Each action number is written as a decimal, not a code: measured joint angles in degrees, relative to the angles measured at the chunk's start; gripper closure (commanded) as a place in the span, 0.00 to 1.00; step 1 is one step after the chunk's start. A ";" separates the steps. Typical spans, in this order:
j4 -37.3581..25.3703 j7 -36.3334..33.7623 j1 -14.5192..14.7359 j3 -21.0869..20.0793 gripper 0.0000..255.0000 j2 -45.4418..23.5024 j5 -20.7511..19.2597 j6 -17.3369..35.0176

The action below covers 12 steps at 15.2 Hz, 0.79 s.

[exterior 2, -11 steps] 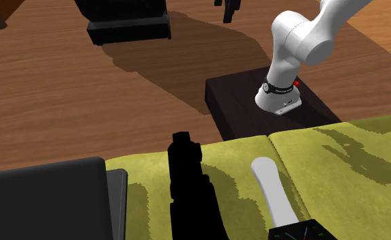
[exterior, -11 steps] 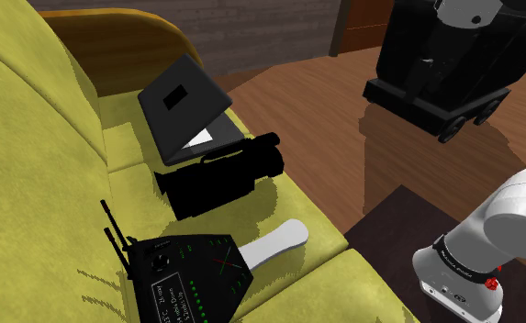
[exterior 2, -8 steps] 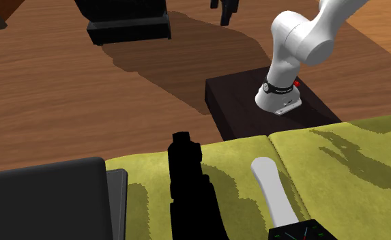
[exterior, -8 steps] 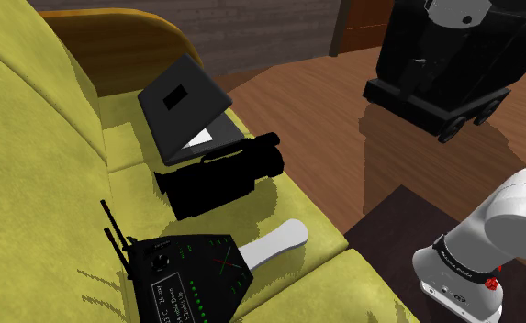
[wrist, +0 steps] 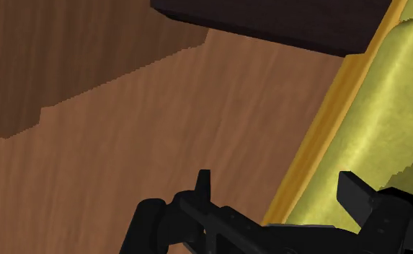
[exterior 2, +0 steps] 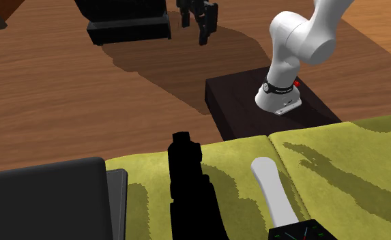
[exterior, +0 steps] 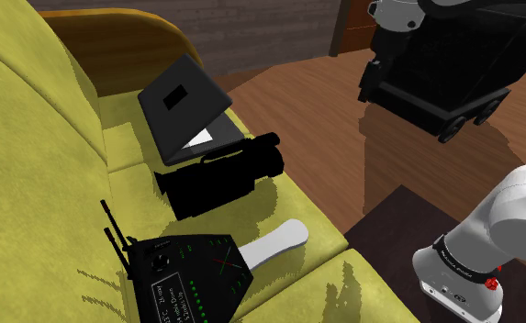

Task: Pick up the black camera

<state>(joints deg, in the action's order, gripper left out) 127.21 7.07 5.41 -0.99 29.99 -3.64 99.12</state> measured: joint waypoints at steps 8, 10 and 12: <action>-10.27 9.58 5.06 -2.24 0.00 -14.69 1.13 4.64; -12.66 12.14 6.09 -2.84 0.00 -17.99 1.29 5.54; -15.39 14.41 7.20 -3.71 0.00 -21.17 1.42 6.01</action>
<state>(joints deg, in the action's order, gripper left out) 111.82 21.48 12.62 -4.70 8.81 -2.23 105.14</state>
